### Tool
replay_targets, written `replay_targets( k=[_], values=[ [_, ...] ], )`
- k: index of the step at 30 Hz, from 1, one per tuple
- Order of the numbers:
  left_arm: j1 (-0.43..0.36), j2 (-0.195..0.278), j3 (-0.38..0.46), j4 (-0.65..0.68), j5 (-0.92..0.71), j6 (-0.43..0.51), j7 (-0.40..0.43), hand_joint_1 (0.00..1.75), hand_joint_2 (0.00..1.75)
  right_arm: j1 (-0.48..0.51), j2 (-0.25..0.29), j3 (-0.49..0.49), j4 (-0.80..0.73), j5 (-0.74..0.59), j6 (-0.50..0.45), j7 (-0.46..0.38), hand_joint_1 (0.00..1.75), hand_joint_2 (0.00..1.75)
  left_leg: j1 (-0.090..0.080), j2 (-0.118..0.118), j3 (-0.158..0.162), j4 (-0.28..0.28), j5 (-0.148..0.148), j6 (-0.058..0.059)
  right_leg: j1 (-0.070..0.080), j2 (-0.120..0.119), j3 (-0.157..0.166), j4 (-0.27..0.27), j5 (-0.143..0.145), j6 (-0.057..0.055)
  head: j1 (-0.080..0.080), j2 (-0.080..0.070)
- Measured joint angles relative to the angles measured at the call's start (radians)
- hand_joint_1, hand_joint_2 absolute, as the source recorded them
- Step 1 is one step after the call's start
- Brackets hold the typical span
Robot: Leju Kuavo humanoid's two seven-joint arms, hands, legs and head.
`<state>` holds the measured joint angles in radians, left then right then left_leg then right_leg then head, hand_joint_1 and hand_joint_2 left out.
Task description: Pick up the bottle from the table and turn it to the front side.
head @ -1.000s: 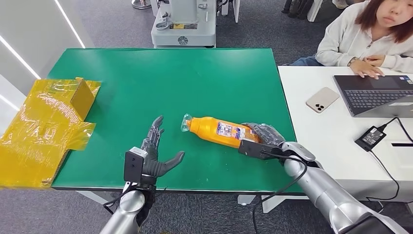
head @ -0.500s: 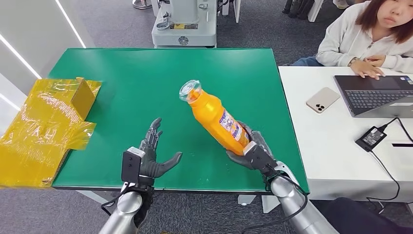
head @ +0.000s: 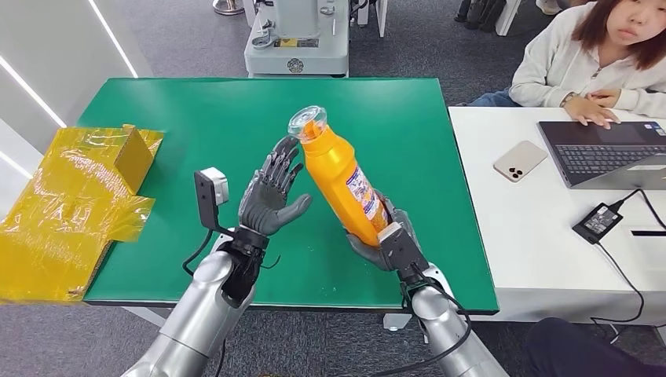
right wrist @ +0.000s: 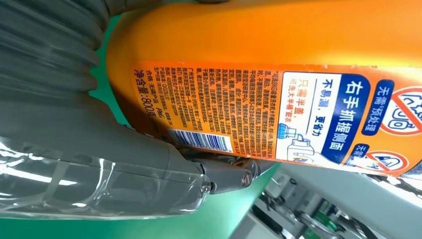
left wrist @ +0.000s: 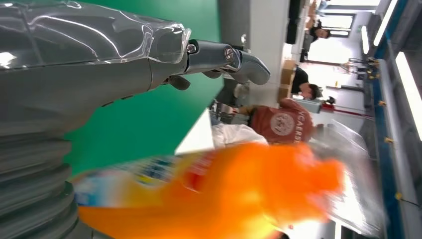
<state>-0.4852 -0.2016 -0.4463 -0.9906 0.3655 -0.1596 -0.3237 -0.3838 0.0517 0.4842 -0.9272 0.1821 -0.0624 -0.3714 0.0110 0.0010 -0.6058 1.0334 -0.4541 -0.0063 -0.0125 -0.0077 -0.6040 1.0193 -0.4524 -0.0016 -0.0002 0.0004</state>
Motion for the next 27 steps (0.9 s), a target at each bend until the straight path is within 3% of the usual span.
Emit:
replay_targets(
  k=[6,19,23,27],
  values=[
    [-0.076,-0.042,-0.003,0.042,0.011,0.010,0.028,0.00,1.75,-0.004,0.047,0.000,0.049,0.056,-0.017,0.041,1.75,1.75,0.000,0.000,0.000,0.000,0.000,0.000,0.000,0.000,0.000,0.000,0.000,0.000,0.000,0.000],
    [-0.112,-0.074,-0.060,0.188,-0.098,0.050,0.020,0.00,1.75,-0.064,0.081,-0.016,0.202,0.183,-0.035,0.073,1.75,1.75,0.000,0.000,0.000,0.000,0.000,0.000,0.000,0.001,0.000,0.000,0.000,0.000,0.000,0.000],
    [-0.116,-0.071,-0.082,0.229,-0.148,0.049,0.010,1.75,1.75,-0.062,0.081,-0.031,0.222,0.198,-0.038,0.080,1.75,1.75,0.000,0.000,0.000,0.000,0.000,0.000,0.000,0.001,-0.001,0.000,0.000,0.000,0.000,0.000],
    [-0.118,-0.069,-0.102,0.251,-0.182,0.055,0.000,1.75,1.75,-0.057,0.080,-0.044,0.229,0.212,-0.040,0.081,1.75,1.75,0.000,0.000,0.000,0.000,-0.001,0.000,0.000,0.001,-0.001,0.000,0.000,0.000,0.000,0.000]
  ],
)
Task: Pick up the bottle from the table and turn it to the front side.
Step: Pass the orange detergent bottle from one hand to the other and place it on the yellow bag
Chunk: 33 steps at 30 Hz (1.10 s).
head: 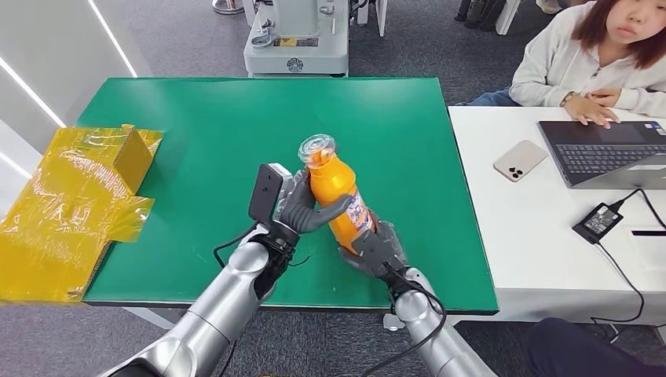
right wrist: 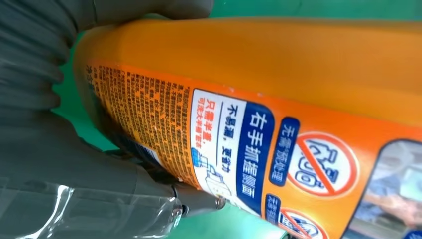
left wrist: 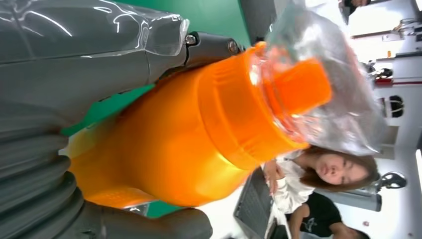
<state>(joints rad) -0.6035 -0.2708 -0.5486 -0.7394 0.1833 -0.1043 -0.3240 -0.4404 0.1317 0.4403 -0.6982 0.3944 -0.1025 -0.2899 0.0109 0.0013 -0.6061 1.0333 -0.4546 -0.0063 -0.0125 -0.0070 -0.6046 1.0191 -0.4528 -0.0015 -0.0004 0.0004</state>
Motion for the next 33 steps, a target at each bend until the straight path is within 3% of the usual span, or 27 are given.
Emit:
replay_targets(
  k=[7,9,13,14,21,28,31,33],
  values=[
    [0.000,0.002,-0.004,0.010,0.007,-0.007,-0.001,1.75,1.75,0.008,0.000,-0.011,0.001,0.018,-0.002,-0.001,1.75,1.75,0.000,0.000,0.000,0.000,0.000,0.000,0.000,0.000,0.000,0.000,0.000,0.000,0.000,0.000],
    [0.000,0.002,-0.004,0.011,0.016,-0.008,0.004,1.75,1.75,0.010,0.000,-0.012,0.001,0.024,-0.003,-0.001,1.66,1.75,0.000,0.000,0.000,0.000,0.000,0.000,0.000,0.000,0.000,0.000,0.000,0.000,0.000,0.000],
    [0.000,0.001,-0.004,0.012,0.034,-0.011,0.009,1.75,1.75,0.010,0.000,-0.014,0.001,0.032,-0.010,-0.001,0.07,1.75,0.000,0.000,0.000,0.000,0.000,0.000,0.000,0.000,0.000,0.000,0.000,0.000,0.000,0.000],
    [0.000,0.001,-0.004,0.012,0.036,-0.011,0.009,1.75,1.75,0.010,0.000,-0.014,0.001,0.034,-0.012,0.000,0.00,1.75,0.000,0.000,0.000,0.000,0.000,0.000,0.000,0.000,0.000,0.000,0.000,0.000,0.000,0.000],
    [-0.006,0.007,-0.003,-0.015,-0.010,0.057,-0.018,1.75,1.75,0.034,0.001,-0.023,-0.049,0.031,-0.016,-0.005,0.00,1.75,0.000,0.000,0.000,0.000,0.000,0.000,0.000,0.000,0.000,0.000,0.000,0.000,0.000,0.000],
    [-0.033,0.061,0.060,-0.106,-0.105,0.125,-0.007,1.75,1.75,0.134,-0.010,-0.056,-0.219,0.020,-0.015,-0.001,0.00,1.75,0.000,0.000,0.000,0.000,0.000,0.000,0.000,0.000,0.000,0.000,0.000,0.000,0.000,0.000],
    [-0.036,0.085,0.095,-0.148,-0.215,0.187,-0.022,1.75,1.75,0.188,-0.020,-0.068,-0.315,0.013,-0.011,0.000,0.00,1.75,0.000,0.000,0.000,0.000,0.000,0.000,0.000,0.000,0.000,0.000,0.000,0.000,0.000,0.000],
    [-0.039,0.103,0.105,-0.180,-0.368,0.286,-0.038,1.75,1.75,0.224,-0.027,-0.072,-0.381,0.008,-0.008,0.002,0.00,1.75,0.000,0.000,0.000,0.000,0.000,0.000,0.000,0.000,0.000,0.000,0.000,0.000,0.000,0.000]
  ],
)
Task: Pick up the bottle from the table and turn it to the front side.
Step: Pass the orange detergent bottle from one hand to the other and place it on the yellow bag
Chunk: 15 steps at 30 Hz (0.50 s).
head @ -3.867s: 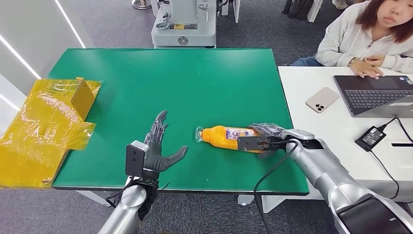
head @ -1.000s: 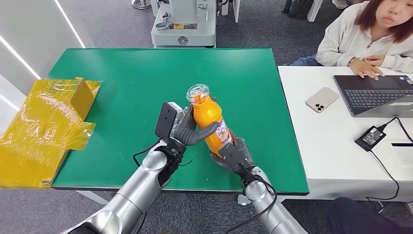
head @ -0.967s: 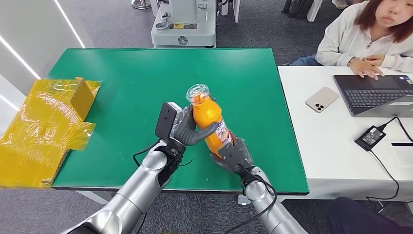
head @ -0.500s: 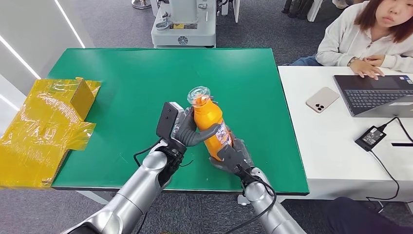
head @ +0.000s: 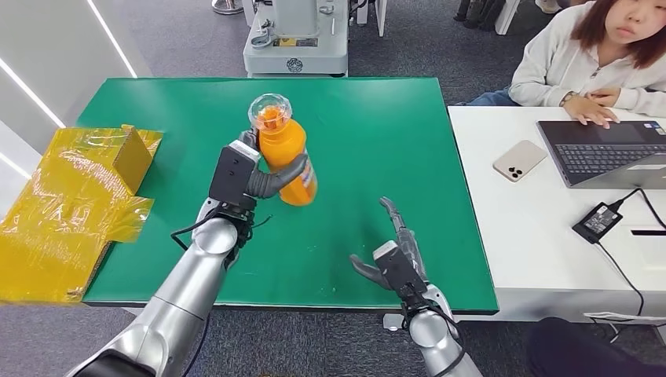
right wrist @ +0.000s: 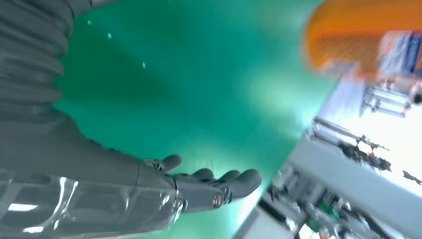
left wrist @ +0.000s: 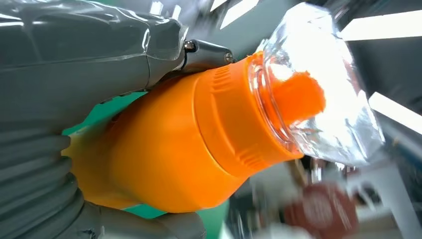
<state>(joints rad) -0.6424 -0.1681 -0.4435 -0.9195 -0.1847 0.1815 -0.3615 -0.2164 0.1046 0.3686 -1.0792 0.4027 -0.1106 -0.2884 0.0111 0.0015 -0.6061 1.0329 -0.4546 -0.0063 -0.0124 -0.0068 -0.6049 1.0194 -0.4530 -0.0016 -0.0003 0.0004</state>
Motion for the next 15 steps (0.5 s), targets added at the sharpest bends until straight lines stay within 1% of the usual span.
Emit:
replay_targets(
  k=[2,4,5,6,8,9,11,15],
  values=[
    [-0.005,0.018,0.000,-0.029,-0.233,0.149,0.017,1.75,1.75,0.032,-0.007,-0.002,-0.062,-0.001,0.008,0.001,0.00,1.75,0.000,0.000,0.000,0.000,0.000,0.000,0.000,0.000,0.000,0.000,0.000,0.000,0.000,0.000],
    [-0.011,0.038,-0.004,-0.043,-0.569,0.313,0.070,1.75,1.75,0.062,-0.012,-0.003,-0.129,0.004,0.019,0.002,0.00,1.75,0.000,0.000,0.000,0.000,0.000,0.000,0.000,0.000,0.000,0.000,0.000,0.000,0.000,0.000],
    [-0.012,0.047,-0.006,-0.044,-0.735,0.374,0.100,1.75,1.75,0.076,-0.014,-0.003,-0.165,0.006,0.023,0.002,0.00,1.75,0.000,0.000,0.000,0.000,0.000,0.000,0.000,0.000,0.000,0.000,0.000,0.000,0.000,0.000],
    [-0.013,0.057,-0.008,-0.039,-0.893,0.423,0.134,1.75,1.75,0.090,-0.017,-0.003,-0.205,0.007,0.025,0.001,0.00,1.75,0.000,0.000,0.000,0.000,0.000,0.000,0.000,-0.001,0.000,0.000,0.000,0.000,0.000,0.000],
    [-0.013,0.074,-0.009,-0.018,-1.109,0.476,0.204,1.75,1.75,0.115,-0.023,-0.004,-0.285,0.002,0.027,0.000,0.00,1.75,0.000,0.001,0.000,0.000,0.000,0.000,0.000,0.000,0.000,0.000,0.000,0.000,0.000,0.000],
    [-0.012,0.083,-0.009,0.000,-1.188,0.491,0.239,1.75,1.75,0.128,-0.027,-0.005,-0.324,-0.002,0.027,-0.001,0.00,1.75,0.000,0.001,0.000,0.000,0.000,0.000,0.000,0.001,0.000,0.000,0.000,0.000,0.000,0.000],
    [-0.011,0.098,-0.008,0.039,-1.280,0.503,0.292,1.75,1.75,0.152,-0.035,-0.011,-0.392,-0.007,0.027,-0.002,0.00,1.75,0.000,0.002,0.000,0.000,0.000,0.000,0.000,0.001,0.000,0.000,0.000,0.000,0.000,0.000],
    [-0.015,0.125,-0.024,0.150,-1.309,0.506,0.428,1.75,1.75,0.203,-0.047,-0.027,-0.504,-0.007,0.030,-0.005,0.00,1.75,0.000,0.002,0.001,0.000,0.000,0.000,0.000,0.001,0.000,0.000,0.000,0.000,0.000,0.000]
  ],
)
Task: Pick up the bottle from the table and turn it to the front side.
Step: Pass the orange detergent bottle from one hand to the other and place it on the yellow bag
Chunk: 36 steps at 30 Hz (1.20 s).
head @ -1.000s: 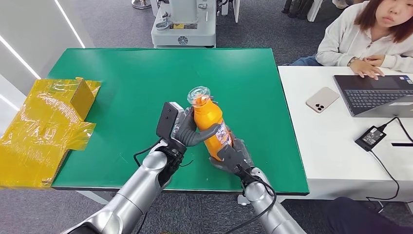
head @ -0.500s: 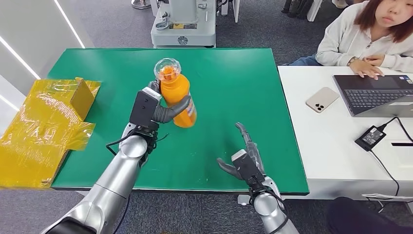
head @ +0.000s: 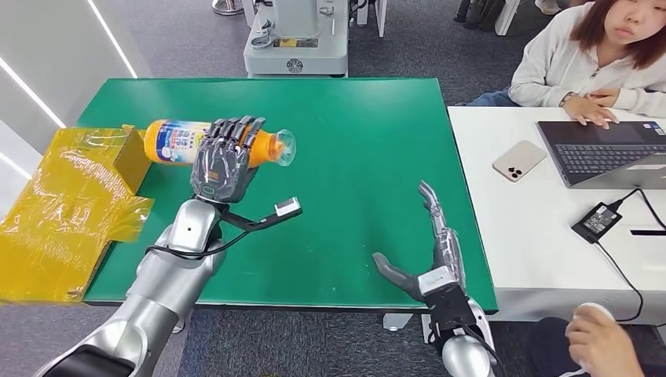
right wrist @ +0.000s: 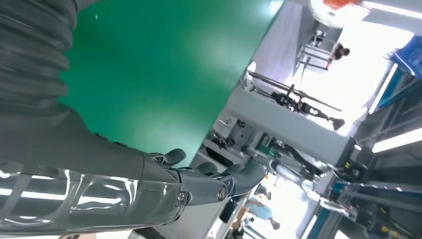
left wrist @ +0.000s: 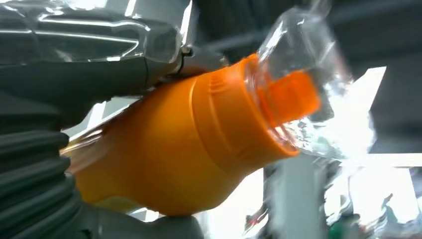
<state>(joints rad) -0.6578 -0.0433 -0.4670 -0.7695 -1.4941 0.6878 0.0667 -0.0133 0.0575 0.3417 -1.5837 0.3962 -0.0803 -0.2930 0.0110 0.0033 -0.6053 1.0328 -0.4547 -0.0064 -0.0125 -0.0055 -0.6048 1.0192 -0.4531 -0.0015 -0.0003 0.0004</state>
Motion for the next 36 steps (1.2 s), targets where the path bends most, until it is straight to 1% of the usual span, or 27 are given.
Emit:
replay_targets(
  k=[2,8,15,19,22,24,29,35,36],
  values=[
    [-0.005,0.013,-0.014,0.073,-0.001,-0.001,0.044,1.75,1.75,0.027,-0.003,-0.011,-0.046,0.002,0.002,-0.003,0.00,1.75,0.000,0.000,0.000,0.000,0.000,0.000,0.000,0.000,0.000,0.000,0.000,0.000,0.000,0.000],
    [-0.008,0.050,-0.011,0.242,0.001,-0.025,0.085,1.75,1.75,0.095,-0.007,-0.030,-0.138,0.022,0.016,-0.025,0.00,1.75,0.000,0.001,0.000,-0.001,-0.001,-0.001,0.000,0.001,-0.001,0.000,0.000,0.000,0.000,0.000],
    [0.007,0.131,0.044,0.356,0.003,-0.080,0.118,1.75,1.75,0.130,-0.013,-0.031,-0.171,0.038,0.041,-0.041,0.00,1.75,0.000,0.001,0.000,-0.001,-0.001,-0.001,0.000,0.002,-0.001,0.000,-0.001,-0.001,0.000,0.000],
    [0.029,0.174,0.050,0.387,-0.001,-0.095,0.158,1.75,1.75,0.134,-0.016,-0.030,-0.171,0.039,0.056,-0.054,0.00,1.75,0.000,0.001,0.000,-0.001,-0.001,-0.001,0.000,0.002,-0.001,0.000,-0.001,-0.001,0.000,0.000],
    [0.037,0.210,0.019,0.409,-0.001,-0.116,0.194,1.75,1.75,0.134,-0.018,-0.020,-0.164,0.042,0.065,-0.069,0.00,1.75,0.000,0.001,0.000,-0.001,-0.001,-0.001,0.000,0.002,-0.001,0.000,-0.001,-0.001,0.000,0.000],
    [0.037,0.232,-0.009,0.421,-0.002,-0.125,0.199,1.75,1.75,0.133,-0.021,-0.010,-0.154,0.044,0.071,-0.080,0.00,1.75,0.000,0.001,0.000,-0.001,-0.001,-0.001,0.000,0.001,-0.001,0.000,-0.001,-0.001,0.000,0.000],
    [0.025,0.276,-0.082,0.439,-0.002,-0.135,0.155,1.75,1.75,0.116,-0.023,0.018,-0.129,0.053,0.075,-0.088,0.00,1.75,0.000,0.001,0.000,-0.001,-0.001,-0.001,0.000,0.001,0.000,0.000,-0.001,-0.001,0.000,0.000],
    [-0.012,0.313,-0.207,0.450,-0.002,-0.158,0.108,1.75,1.75,0.093,-0.023,0.050,-0.121,0.066,0.087,-0.075,0.00,1.75,0.000,0.001,0.001,-0.001,0.000,-0.002,0.000,0.001,0.000,0.001,-0.001,-0.001,0.000,0.000],
    [-0.021,0.317,-0.230,0.451,-0.002,-0.167,0.100,1.31,1.75,0.091,-0.023,0.054,-0.121,0.068,0.088,-0.073,0.00,1.75,0.000,0.001,0.001,-0.001,0.000,-0.002,0.000,0.001,0.000,0.001,-0.001,-0.001,0.000,0.000]
  ],
)
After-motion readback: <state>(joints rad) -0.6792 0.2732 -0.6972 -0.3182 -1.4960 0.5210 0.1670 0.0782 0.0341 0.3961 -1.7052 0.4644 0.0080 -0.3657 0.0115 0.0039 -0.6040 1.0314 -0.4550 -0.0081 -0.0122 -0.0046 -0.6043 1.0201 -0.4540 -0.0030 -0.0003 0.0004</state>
